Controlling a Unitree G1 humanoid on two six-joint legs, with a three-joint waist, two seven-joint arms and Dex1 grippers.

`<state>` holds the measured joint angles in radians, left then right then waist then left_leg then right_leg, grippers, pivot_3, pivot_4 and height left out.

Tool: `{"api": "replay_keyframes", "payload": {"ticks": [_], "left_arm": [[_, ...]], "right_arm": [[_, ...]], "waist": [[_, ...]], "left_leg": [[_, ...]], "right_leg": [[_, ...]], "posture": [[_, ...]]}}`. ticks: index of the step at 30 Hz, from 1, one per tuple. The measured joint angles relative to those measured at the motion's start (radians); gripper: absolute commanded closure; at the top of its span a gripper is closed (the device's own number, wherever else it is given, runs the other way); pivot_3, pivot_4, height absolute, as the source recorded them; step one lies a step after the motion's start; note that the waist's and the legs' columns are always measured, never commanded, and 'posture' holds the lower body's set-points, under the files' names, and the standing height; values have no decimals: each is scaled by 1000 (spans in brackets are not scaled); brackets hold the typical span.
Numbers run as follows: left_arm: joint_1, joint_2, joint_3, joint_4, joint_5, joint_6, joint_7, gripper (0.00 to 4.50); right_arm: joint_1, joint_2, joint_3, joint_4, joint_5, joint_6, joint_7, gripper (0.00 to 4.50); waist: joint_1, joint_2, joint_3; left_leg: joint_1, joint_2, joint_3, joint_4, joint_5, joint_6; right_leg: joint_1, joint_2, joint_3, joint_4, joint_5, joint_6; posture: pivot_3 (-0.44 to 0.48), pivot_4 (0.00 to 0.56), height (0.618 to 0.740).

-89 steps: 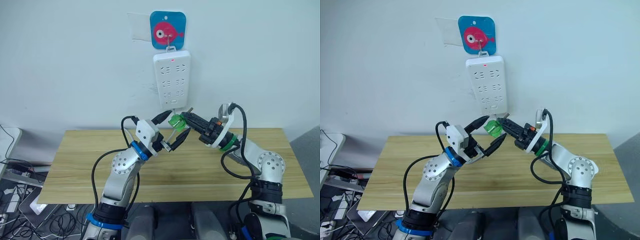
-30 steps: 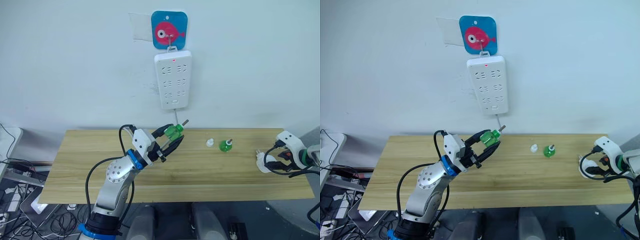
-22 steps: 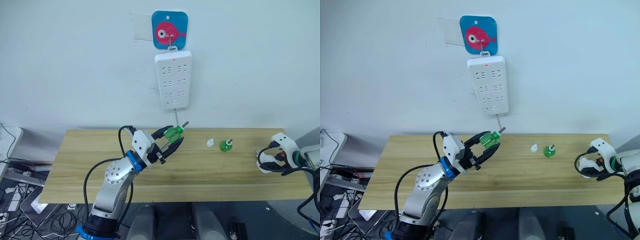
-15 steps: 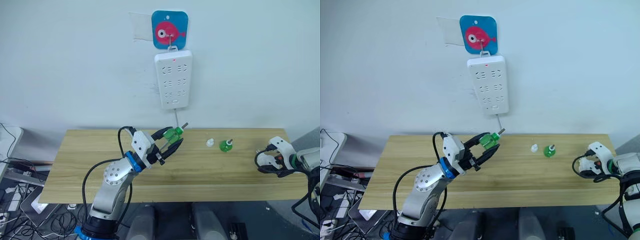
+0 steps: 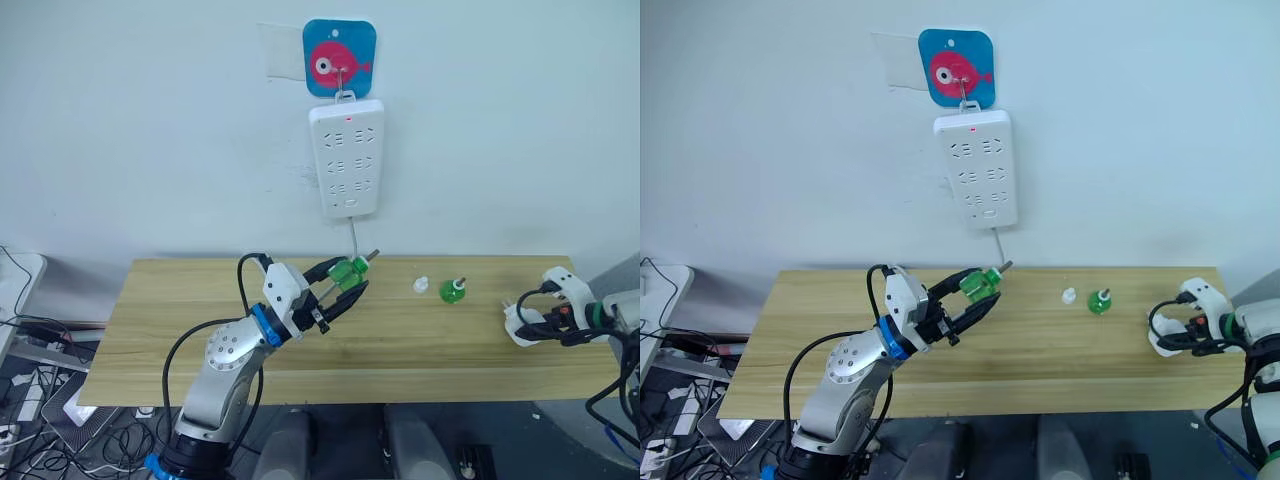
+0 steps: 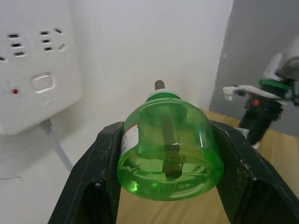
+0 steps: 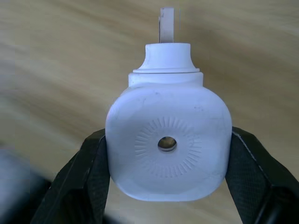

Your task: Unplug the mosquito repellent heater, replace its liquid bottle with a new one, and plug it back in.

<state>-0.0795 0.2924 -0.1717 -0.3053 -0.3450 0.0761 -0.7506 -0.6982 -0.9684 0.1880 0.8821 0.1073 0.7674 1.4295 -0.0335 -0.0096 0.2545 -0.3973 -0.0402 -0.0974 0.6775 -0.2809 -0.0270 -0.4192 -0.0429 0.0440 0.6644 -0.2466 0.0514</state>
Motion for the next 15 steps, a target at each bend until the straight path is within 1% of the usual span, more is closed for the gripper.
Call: {"api": "replay_keyframes", "payload": {"ticks": [2, 4, 6, 8, 11, 15], "left_arm": [[12, 33, -11, -38, -41, 26, -45, 2243], [17, 64, -27, -72, -77, 49, -94, 2243], [11, 88, -41, -88, -91, 54, -134, 2243], [-12, 98, -53, -86, -91, 49, -164, 2243], [-66, 85, -76, -58, -85, 41, -187, 2243], [-119, 54, -104, -11, -67, 24, -202, 2243]], "right_arm": [[-9, -75, 1, -127, 152, 217, 110, 1536], [-11, -134, -11, -252, 305, 404, 121, 1536], [-6, -147, -29, -350, 410, 549, 123, 1536], [14, -137, -54, -443, 507, 684, 120, 1536], [12, -92, -108, -516, 623, 803, 75, 1536], [6, -77, -135, -558, 780, 839, -29, 1536]], "waist": [[1, 2, 1], [3, 2, 1], [2, 2, 2], [4, 2, 2], [4, 1, 2], [4, 0, 3]], "left_leg": [[0, 1, -2, 0, 0, 0], [-1, 1, -5, -1, 0, 0], [-1, 1, -5, -1, 0, 0], [-2, 0, -5, -1, 0, 0], [-2, -2, -3, 0, 0, 0], [-3, -2, -2, 1, -1, 2]], "right_leg": [[0, -1, -1, 0, 0, 0], [0, -3, -4, -1, 0, 0], [0, -3, -4, -1, 0, 0], [0, -3, -4, -1, 0, 0], [0, -2, -3, -1, 0, 1], [0, -2, -3, -2, 1, 1]], "posture": [[-9, 262, 740], [-13, 261, 740], [-17, 261, 740], [-20, 261, 740], [-22, 260, 740], [-22, 260, 740]]}}
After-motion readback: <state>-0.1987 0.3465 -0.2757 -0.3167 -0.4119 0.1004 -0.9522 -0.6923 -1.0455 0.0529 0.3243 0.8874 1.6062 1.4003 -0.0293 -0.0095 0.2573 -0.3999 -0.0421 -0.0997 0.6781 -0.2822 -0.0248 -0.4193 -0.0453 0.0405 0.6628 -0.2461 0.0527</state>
